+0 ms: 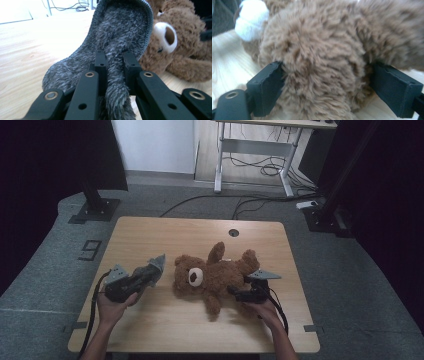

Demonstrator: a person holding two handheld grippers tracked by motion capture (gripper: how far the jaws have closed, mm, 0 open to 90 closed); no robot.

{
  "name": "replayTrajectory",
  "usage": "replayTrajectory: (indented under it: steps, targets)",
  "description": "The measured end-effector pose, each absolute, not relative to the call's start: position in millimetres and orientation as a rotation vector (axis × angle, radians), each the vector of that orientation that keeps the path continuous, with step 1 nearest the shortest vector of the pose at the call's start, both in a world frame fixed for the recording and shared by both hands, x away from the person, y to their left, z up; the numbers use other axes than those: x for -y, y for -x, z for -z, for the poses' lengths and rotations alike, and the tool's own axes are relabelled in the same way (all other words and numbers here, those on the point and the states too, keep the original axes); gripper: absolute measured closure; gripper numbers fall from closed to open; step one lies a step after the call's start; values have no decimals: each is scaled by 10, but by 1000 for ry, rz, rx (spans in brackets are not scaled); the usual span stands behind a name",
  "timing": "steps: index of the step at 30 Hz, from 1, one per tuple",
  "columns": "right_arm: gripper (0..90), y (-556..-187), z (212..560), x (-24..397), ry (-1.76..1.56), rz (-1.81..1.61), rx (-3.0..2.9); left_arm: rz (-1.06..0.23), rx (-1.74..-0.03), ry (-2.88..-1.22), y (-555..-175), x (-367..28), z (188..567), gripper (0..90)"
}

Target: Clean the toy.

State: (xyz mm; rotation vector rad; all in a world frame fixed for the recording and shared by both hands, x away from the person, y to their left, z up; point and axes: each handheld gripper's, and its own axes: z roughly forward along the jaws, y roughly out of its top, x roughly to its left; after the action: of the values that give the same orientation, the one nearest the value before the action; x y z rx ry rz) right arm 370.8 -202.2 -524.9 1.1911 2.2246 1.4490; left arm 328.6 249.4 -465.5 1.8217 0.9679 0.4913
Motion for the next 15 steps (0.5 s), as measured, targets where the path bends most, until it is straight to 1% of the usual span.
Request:
replayTrajectory:
  steps: [1,2,3,4,5,6,7,8,10,15]
  targets:
    - [145,-3708,5249,2022,-1191,-1449,-2225,-490,-961,-1824,-3300,-2474,4647,775]
    - [211,-3704,5283,1982,-1180,-1414,-2258,-481,-950,-1827,-3325,-2421,4634,775]
    - [211,-3704,5283,1982,-1180,-1414,-2258,-481,-950,-1827,-3325,-2421,4634,775]
    - [271,-3690,5293,1955,-1140,-1392,-2260,-480,-944,-1832,-3335,-2403,4629,775]
    - [357,-3683,5295,1939,-1120,-1382,-2257,-476,-939,-1833,-3343,-2376,4622,775]
    - [522,-3667,5293,1896,-1064,-1384,-2258,-469,-922,-1835,-3360,-2316,4603,775]
    - [522,-3667,5293,1896,-1064,-1384,-2258,-469,-922,-1835,-3360,-2316,4603,775]
    - [563,-3668,5293,1876,-1032,-1387,-2276,-464,-915,-1834,-3364,-2286,4593,775]
    - [611,-3651,5305,1832,-955,-1411,-2307,-449,-898,-1829,-3361,-2223,4564,773]
    - [620,-3613,5312,1770,-920,-1432,-2311,-431,-836,-1858,-3384,-1947,4470,772]
